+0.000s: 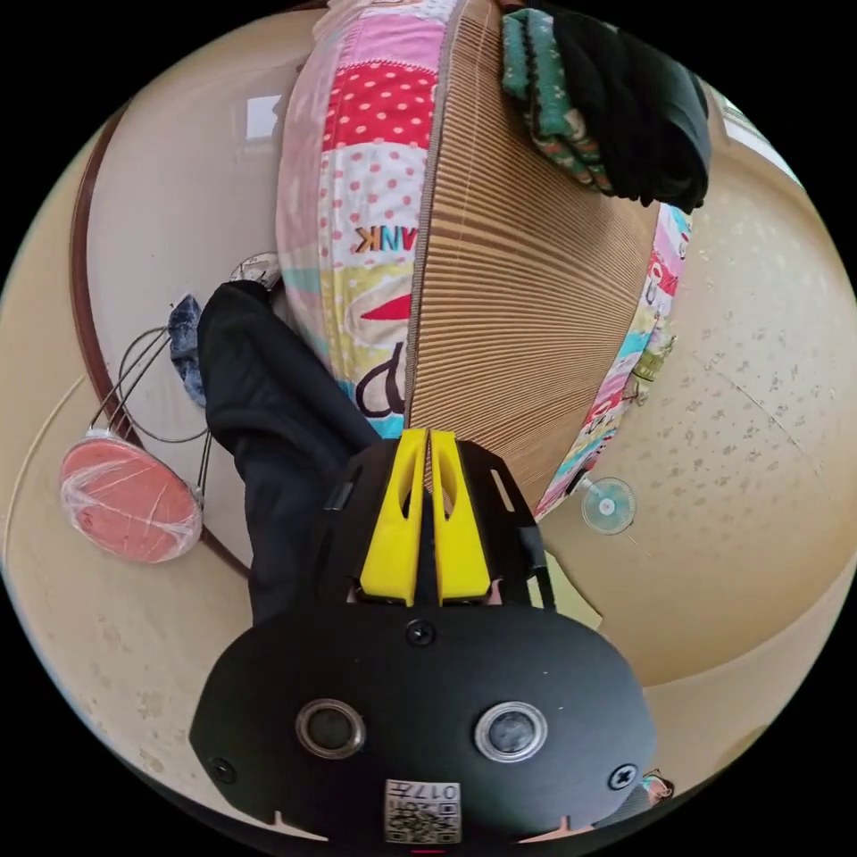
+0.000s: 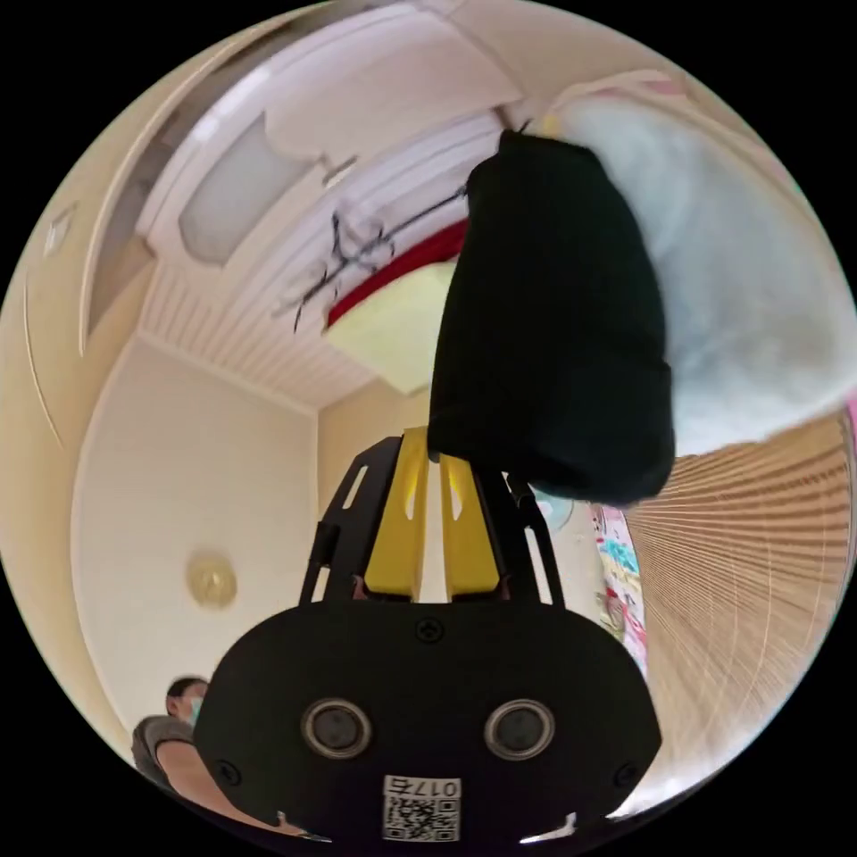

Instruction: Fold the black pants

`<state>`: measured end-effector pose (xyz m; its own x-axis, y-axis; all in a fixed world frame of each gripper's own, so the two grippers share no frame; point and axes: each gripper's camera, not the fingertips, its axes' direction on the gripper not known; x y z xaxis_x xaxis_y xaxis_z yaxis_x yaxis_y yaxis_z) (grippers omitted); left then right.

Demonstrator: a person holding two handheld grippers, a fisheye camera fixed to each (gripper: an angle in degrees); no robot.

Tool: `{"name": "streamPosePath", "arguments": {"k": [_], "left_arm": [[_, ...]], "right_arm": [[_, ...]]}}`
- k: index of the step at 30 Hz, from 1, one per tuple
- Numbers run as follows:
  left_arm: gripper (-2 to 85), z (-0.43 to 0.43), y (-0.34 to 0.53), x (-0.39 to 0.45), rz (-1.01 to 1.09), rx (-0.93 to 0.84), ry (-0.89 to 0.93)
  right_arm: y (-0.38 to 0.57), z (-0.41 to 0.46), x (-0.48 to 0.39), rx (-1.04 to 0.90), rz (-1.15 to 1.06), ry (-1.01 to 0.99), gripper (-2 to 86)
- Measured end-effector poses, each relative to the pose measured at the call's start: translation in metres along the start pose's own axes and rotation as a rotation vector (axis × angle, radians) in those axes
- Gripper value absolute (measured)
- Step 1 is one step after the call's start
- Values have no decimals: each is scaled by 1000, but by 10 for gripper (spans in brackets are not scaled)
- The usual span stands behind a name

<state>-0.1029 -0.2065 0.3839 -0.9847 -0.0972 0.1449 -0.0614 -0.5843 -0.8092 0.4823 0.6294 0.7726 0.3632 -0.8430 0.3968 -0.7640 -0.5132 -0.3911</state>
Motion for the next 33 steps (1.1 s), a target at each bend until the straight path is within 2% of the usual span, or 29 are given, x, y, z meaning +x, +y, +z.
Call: {"name": "streamPosePath", "arguments": {"k": [4, 7, 9, 12, 16, 18, 19, 21, 23, 24, 26, 30, 33], "left_arm": [[0, 4, -1, 34, 309, -10, 40], [32, 23, 11, 79, 570, -113, -47], [51, 44, 38, 120, 809, -201, -123], [84, 77, 90, 162, 1062, -362, -101], [123, 122, 184, 195, 1335, -573, -114], [142, 148, 260, 205, 1520, -711, -132], [147, 154, 279, 205, 1560, -751, -132], [159, 172, 348, 201, 1698, -881, -144], [162, 179, 390, 191, 1789, -937, -179], [164, 181, 411, 183, 1835, -940, -221], [169, 182, 429, 168, 1866, -939, -294], [209, 181, 424, 133, 1755, -913, -417], [225, 165, 406, 117, 1563, -970, -272]], "right_arm": [[20, 62, -78, -474, -228, 56, 6], [66, 92, -130, -719, -398, 109, 6], [97, 99, -156, -814, -472, 23, 5], [154, 104, -203, -930, -585, -110, 5], [272, 111, -278, -1160, -910, -131, 4], [325, 109, -301, -1215, -1038, -93, 4], [361, 105, -309, -1220, -1159, -4, 4], [402, 93, -317, -1159, -1251, 81, 3], [433, 80, -317, -1074, -1327, 188, 3], [451, 68, -316, -1051, -1381, 201, 2], [467, 49, -319, -1060, -1347, 87, 1], [519, 13, -334, -1001, -1345, -17, 2], [569, -6, -350, -922, -1483, 49, 2]]}}
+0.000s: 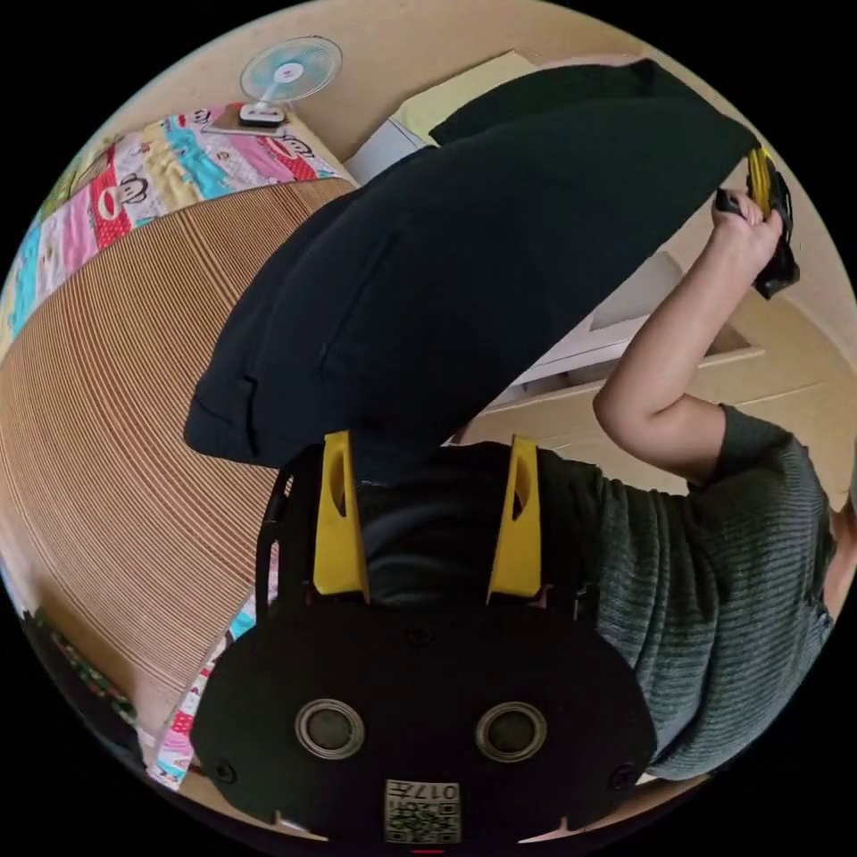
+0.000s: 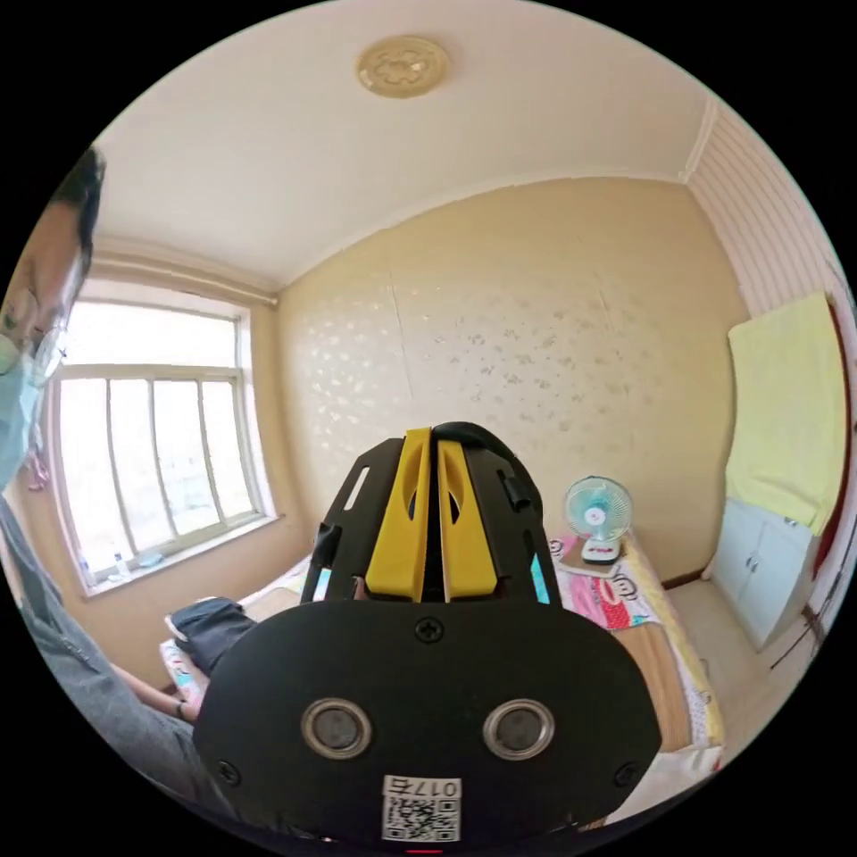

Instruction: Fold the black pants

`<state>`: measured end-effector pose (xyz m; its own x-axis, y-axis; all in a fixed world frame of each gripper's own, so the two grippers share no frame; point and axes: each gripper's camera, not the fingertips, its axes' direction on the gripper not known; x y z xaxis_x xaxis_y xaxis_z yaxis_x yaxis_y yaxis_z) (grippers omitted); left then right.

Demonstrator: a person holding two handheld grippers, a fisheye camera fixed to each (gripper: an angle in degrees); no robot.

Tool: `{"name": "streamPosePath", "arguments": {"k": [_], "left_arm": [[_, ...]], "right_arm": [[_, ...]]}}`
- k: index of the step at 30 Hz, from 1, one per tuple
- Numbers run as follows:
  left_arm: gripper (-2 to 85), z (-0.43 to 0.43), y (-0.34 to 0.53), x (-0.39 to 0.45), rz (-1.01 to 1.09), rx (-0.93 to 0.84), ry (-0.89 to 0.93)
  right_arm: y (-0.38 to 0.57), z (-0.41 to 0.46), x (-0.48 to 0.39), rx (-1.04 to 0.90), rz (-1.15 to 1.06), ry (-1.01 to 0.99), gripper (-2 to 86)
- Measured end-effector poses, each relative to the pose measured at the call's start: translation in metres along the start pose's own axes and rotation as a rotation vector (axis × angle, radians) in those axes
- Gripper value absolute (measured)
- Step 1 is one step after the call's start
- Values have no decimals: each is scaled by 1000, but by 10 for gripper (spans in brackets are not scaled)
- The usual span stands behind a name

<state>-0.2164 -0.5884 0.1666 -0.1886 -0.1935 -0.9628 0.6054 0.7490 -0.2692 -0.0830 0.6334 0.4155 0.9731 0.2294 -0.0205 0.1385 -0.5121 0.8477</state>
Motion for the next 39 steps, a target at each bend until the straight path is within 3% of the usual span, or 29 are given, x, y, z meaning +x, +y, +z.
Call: {"name": "streamPosePath", "arguments": {"k": [2, 6, 10, 13, 17, 19, 21, 27, 32, 35, 37, 39], "left_arm": [[221, -7, 15, 2, -21, 60, 68], [220, -18, 44, 6, -102, 136, 27], [229, -3, 50, 13, -120, 133, 173], [229, 8, 34, 47, -45, 82, 35], [210, -3, 9, 101, 68, 189, -227], [177, -2, -3, 115, 88, 201, -310], [75, -6, -10, 131, 128, 219, -436], [49, -92, 41, 169, 241, 448, -485], [43, -223, 86, 174, 166, 713, -452], [44, -279, 74, 151, 89, 739, -547], [49, -308, 67, 117, -45, 751, -605], [63, -342, 76, 47, -325, 768, -682]], "right_arm": [[-3, 0, -28, 35, -64, 26, 2], [-13, -9, -73, 134, -119, -2, 3], [-34, -17, -110, 224, -156, 79, 3], [-53, -28, -121, 276, -151, 84, 3], [-80, -48, -116, 318, -107, 80, 3], [-95, -63, -106, 363, -87, 90, 2], [-107, -75, -94, 389, -88, 112, 2], [-143, -114, -24, 450, -120, 191, 4], [-187, -74, 70, 258, -63, 169, 7], [-196, 23, 152, -23, 74, 51, 14], [-172, 127, 211, -358, 151, 16, 23], [-133, 196, 245, -645, 173, -47, 29]]}}
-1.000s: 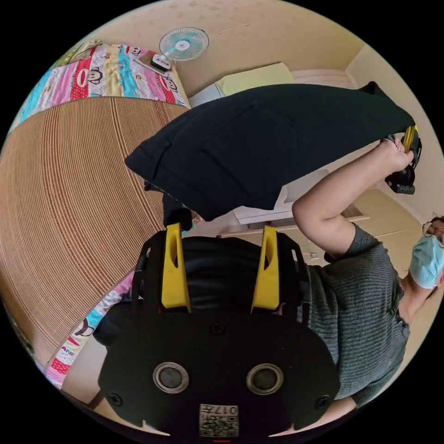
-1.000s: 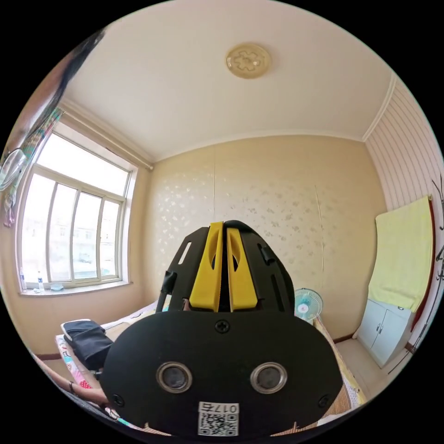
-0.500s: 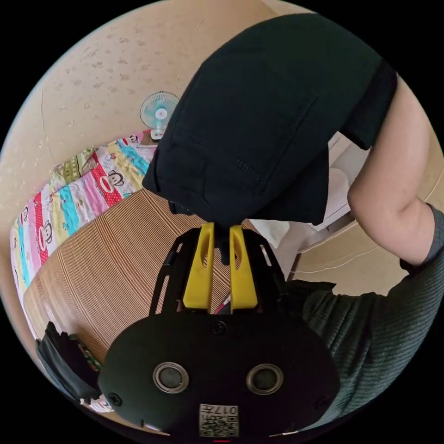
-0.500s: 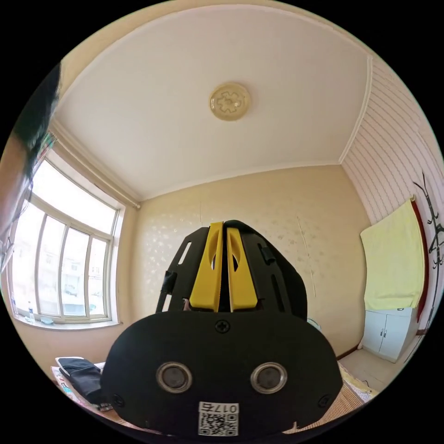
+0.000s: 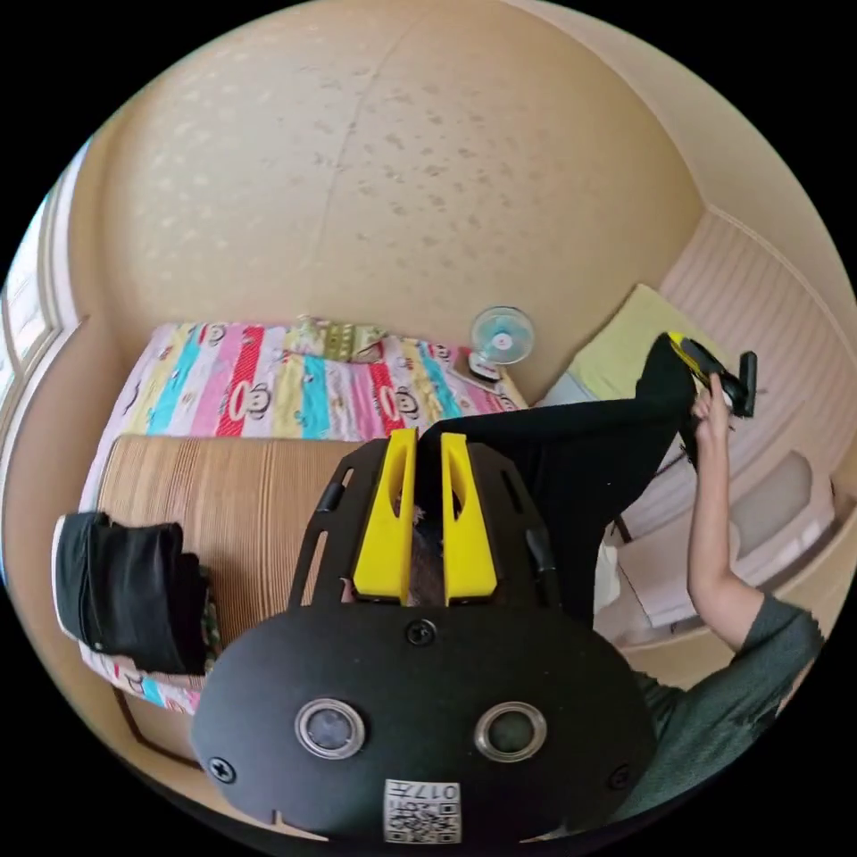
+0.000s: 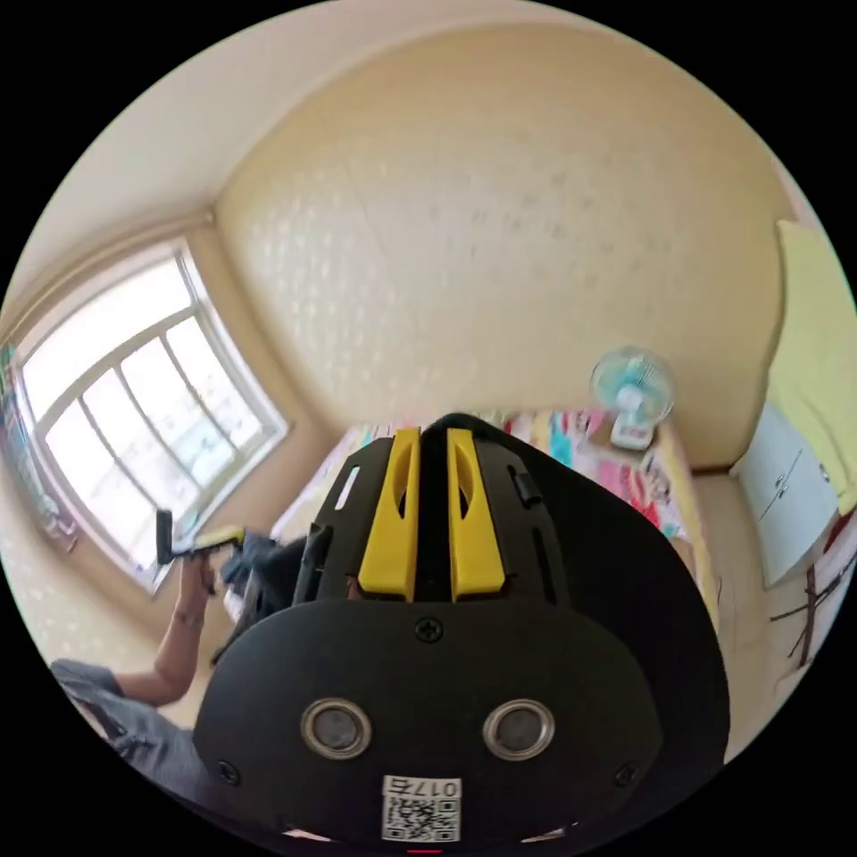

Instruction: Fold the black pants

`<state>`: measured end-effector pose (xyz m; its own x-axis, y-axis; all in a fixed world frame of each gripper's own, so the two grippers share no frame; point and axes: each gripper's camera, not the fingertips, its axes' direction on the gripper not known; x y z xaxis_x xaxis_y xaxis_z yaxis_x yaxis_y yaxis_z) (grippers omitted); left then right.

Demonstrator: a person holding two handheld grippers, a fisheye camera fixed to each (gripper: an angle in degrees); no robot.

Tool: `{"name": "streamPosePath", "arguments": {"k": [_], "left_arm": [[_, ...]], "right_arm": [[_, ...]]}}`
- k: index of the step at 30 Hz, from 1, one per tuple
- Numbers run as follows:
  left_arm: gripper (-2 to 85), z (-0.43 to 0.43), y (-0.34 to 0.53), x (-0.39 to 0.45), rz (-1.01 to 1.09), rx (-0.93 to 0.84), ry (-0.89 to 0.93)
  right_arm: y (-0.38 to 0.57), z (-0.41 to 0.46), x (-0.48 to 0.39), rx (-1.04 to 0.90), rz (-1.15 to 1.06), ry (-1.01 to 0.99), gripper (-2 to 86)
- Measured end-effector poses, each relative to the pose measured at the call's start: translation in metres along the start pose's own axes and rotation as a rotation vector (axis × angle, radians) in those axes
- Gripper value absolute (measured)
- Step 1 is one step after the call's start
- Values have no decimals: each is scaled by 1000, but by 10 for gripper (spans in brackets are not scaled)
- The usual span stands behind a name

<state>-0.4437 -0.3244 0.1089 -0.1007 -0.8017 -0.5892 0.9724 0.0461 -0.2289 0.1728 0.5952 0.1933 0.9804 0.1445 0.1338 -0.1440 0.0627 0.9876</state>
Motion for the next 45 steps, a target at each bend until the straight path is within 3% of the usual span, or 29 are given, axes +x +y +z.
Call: {"name": "streamPosePath", "arguments": {"k": [1, 5, 10, 14, 16, 19, 22, 26, 30, 31, 34, 36, 39, 43, 45], "left_arm": [[68, 5, 0, -20, -63, -11, -30], [107, 26, 51, -142, -442, -39, -64], [113, 84, 116, -206, -622, -304, -10], [120, 130, 141, -226, -694, -471, 9], [124, 152, 145, -235, -732, -534, 39], [126, 189, 148, -253, -827, -609, 100], [128, 219, 147, -269, -934, -636, 173], [129, 247, 140, -289, -1064, -627, 222], [134, 246, 123, -310, -1158, -567, 109], [135, 246, 119, -313, -1155, -563, 91], [145, 248, 99, -329, -1140, -518, 54], [156, 253, 86, -343, -1137, -443, 62], [156, 265, 77, -363, -1178, -411, 54], [132, 281, 66, -382, -1199, -395, 103], [108, 286, 58, -393, -1188, -402, 122]], "right_arm": [[6, 43, 23, -145, -14, -63, 30], [74, 140, 91, -433, 23, -188, 28], [229, 214, 225, -749, 475, -157, 46], [310, 207, 304, -720, 917, -173, 87], [342, 192, 342, -543, 1182, -265, 116], [349, 173, 374, -310, 1356, -256, 125], [331, 173, 404, -261, 1416, -225, 113], [285, 185, 429, -288, 1347, -340, 39], [166, 160, 394, -298, 909, -508, 18], [133, 134, 367, -301, 753, -464, 15], [99, 72, 312, -263, 569, -228, 14], [110, 56, 312, -311, 633, -121, 13], [165, 51, 351, -451, 944, -3, 8], [249, 50, 383, -569, 1260, -132, 6], [263, 44, 381, -565, 1303, -181, 6]]}}
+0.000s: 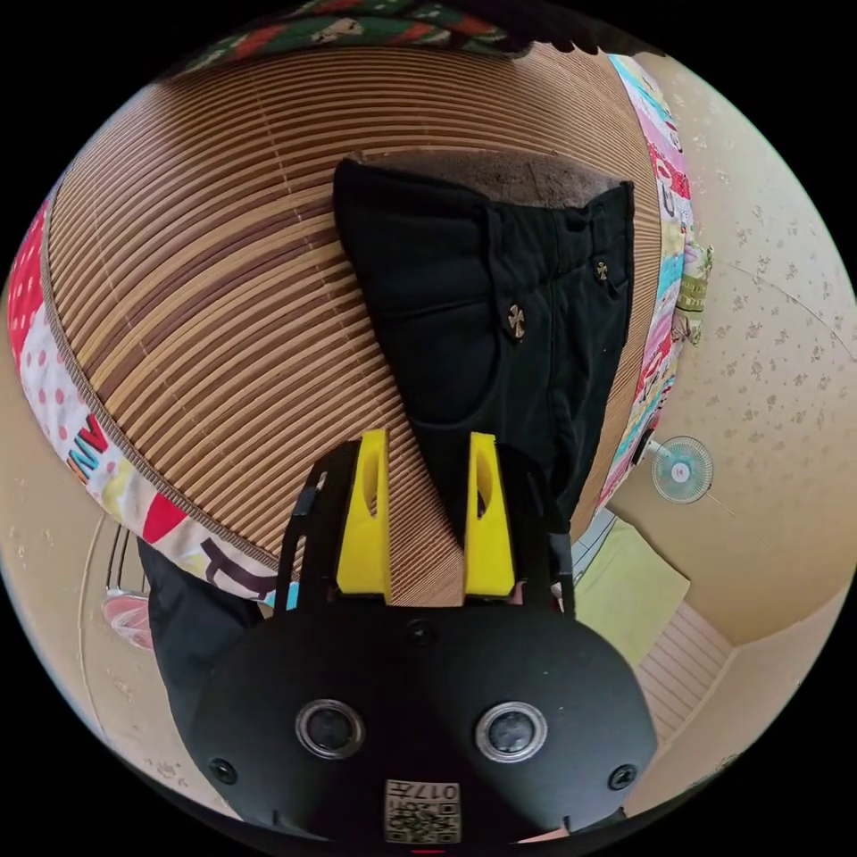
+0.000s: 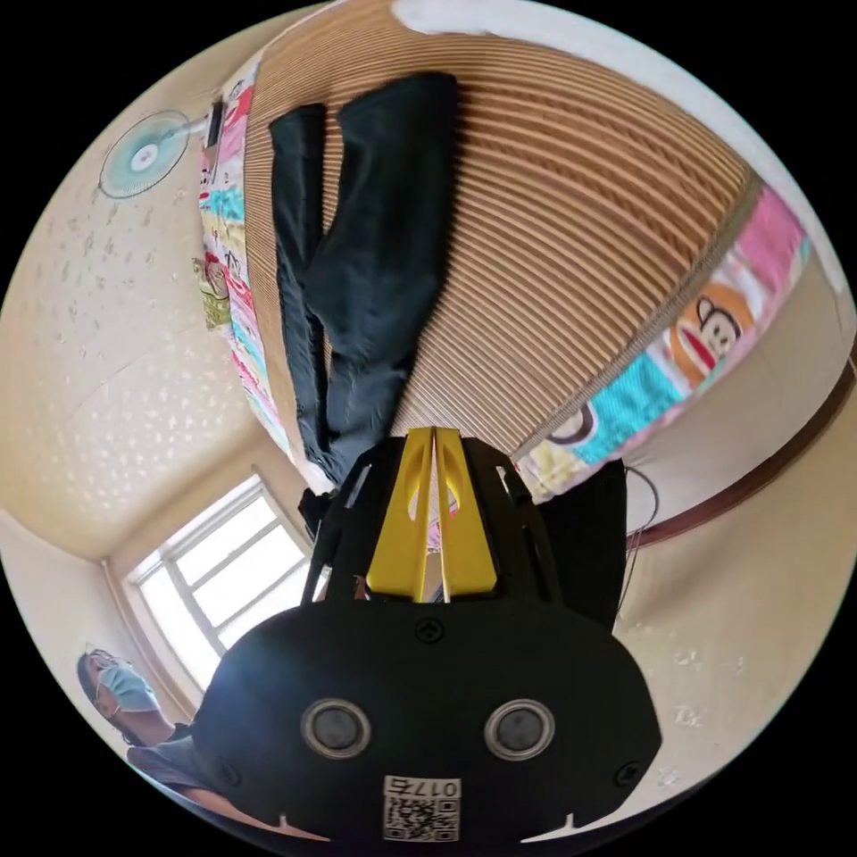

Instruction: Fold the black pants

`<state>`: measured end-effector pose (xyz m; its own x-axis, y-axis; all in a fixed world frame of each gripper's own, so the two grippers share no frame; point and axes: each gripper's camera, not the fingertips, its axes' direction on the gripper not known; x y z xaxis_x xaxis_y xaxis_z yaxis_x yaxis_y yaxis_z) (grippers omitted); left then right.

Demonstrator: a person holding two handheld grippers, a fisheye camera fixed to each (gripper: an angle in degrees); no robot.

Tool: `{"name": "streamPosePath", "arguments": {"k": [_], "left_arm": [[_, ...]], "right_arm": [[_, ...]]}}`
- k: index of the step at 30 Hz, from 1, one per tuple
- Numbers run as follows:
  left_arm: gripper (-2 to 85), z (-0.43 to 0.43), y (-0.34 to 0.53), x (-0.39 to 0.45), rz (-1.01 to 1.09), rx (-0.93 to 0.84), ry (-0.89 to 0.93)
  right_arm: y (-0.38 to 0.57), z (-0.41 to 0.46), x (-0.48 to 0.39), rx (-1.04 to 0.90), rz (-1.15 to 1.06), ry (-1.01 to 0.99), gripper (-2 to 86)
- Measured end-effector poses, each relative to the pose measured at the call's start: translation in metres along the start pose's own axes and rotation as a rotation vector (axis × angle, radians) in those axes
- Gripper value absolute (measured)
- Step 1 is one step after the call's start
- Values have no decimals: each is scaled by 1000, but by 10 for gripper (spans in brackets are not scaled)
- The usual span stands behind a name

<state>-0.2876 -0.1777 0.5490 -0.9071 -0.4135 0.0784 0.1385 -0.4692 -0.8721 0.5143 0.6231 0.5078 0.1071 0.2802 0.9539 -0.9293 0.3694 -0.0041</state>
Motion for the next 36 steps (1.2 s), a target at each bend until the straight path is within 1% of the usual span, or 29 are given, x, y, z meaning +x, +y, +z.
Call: {"name": "streamPosePath", "arguments": {"k": [1, 2, 5, 7, 10, 13, 14, 16, 18, 20, 22, 25, 27, 29, 32, 33, 34, 35, 36], "left_arm": [[92, 0, -3, 1, 7, -5, -2], [60, 1, -9, 2, 45, -27, 50], [50, -12, -11, -6, 37, -26, 154], [48, -27, -5, -10, 69, 2, 145], [50, -53, 14, -28, 68, 52, 97], [60, -71, 35, -53, 68, 65, 51], [68, -79, 44, -62, 64, 92, 29], [88, -91, 55, -78, 21, 150, 53], [135, -101, 60, -101, -63, 219, 190], [149, -104, 58, -111, -113, 252, 239], [148, -104, 51, -112, -130, 273, 249], [128, -94, 35, -107, -146, 254, 293], [109, -83, 28, -107, -196, 217, 291], [82, -81, 29, -106, -211, 221, 287], [51, -83, 30, -106, -171, 193, 301], [45, -88, 31, -105, -139, 183, 312], [42, -91, 33, -105, -123, 177, 319], [32, -98, 37, -105, -95, 170, 333], [17, -107, 43, -103, -65, 169, 344]], "right_arm": [[5, -1, 6, 2, 21, -8, 6], [7, -2, 9, 4, 34, -16, 6], [16, -6, 24, 47, 90, -143, 7], [21, -9, 36, 102, 127, -291, 11], [29, -14, 49, 187, 196, -426, 26], [35, -15, 55, 227, 227, -490, 64], [36, -15, 55, 228, 228, -493, 71], [35, -16, 53, 225, 218, -471, 90], [30, -18, 48, 218, 186, -452, 101], [20, -22, 39, 213, 151, -427, 110], [6, -26, 23, 216, 114, -403, 119], [-14, -29, 2, 242, 89, -401, 123], [-25, -29, -11, 254, 84, -378, 124], [-37, -27, -23, 251, 81, -343, 126], [-53, -19, -40, 227, 67, -313, 117], [-58, -15, -44, 214, 71, -310, 104], [-61, -12, -48, 203, 91, -305, 60], [-61, -11, -49, 197, 102, -307, 38], [-61, -10, -53, 189, 98, -333, 30]]}}
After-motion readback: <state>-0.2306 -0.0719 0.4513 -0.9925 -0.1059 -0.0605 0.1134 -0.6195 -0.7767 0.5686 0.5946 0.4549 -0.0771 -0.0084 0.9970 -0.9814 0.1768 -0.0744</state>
